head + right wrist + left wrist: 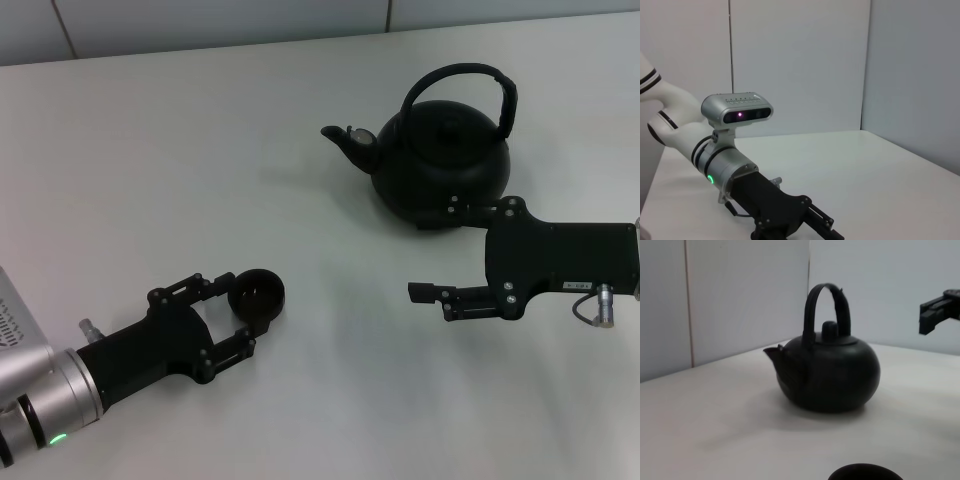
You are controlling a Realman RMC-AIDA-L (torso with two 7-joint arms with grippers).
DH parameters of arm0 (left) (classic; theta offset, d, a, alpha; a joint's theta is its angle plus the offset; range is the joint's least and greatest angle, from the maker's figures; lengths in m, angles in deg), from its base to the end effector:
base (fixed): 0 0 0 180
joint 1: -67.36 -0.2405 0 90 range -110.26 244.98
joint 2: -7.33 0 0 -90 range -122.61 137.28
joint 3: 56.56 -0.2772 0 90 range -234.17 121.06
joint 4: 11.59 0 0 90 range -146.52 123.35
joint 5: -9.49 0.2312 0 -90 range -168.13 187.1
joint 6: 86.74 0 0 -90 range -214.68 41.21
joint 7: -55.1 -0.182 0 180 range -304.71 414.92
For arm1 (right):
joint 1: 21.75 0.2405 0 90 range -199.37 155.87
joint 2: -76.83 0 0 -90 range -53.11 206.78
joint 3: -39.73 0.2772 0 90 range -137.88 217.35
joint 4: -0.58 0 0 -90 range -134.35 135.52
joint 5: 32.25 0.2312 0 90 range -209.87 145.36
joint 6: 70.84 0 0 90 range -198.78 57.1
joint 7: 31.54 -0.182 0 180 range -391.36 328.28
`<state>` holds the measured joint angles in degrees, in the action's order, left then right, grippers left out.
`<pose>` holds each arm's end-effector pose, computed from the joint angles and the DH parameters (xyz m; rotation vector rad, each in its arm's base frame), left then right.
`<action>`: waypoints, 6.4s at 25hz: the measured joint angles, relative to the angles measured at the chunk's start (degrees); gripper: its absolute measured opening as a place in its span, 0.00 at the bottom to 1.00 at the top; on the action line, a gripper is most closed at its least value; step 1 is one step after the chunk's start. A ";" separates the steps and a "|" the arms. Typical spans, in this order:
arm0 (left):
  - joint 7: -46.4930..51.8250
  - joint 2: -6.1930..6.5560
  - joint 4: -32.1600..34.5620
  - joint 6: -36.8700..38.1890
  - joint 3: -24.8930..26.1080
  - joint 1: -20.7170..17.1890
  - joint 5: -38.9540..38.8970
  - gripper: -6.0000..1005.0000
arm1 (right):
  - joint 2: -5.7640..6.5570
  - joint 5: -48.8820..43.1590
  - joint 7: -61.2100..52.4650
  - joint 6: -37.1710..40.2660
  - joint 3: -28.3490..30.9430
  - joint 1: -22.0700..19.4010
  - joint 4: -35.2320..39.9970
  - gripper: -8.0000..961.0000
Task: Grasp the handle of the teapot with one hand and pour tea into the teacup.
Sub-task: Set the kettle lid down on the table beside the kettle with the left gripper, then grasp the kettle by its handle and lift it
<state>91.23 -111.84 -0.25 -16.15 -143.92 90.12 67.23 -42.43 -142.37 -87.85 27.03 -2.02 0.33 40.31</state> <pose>-0.3174 0.2998 -0.1459 -2.5822 -0.4021 -0.6787 0.2932 0.3157 -0.0355 -2.7464 0.1410 0.7482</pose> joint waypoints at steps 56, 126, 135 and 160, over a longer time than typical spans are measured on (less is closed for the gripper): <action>-0.65 0.58 9.95 8.54 -0.21 -6.43 -0.57 0.85 | 0.01 0.08 0.06 -0.40 0.00 -0.03 0.35 0.82; 33.04 1.92 39.18 28.96 38.80 -6.92 51.07 0.84 | -0.03 14.31 4.64 -13.99 20.90 -2.54 -9.74 0.82; 33.23 1.93 39.20 28.91 38.90 -6.81 51.07 0.84 | -0.06 14.06 8.08 -20.10 20.78 0.74 -15.00 0.82; 33.21 1.93 39.20 28.81 39.03 -7.47 51.07 0.84 | -0.06 14.41 9.21 -30.00 21.42 5.78 -20.57 0.81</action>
<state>124.44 -109.91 38.95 12.67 -104.89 82.65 118.29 -42.49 -127.96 -78.64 -2.96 19.41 6.11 19.74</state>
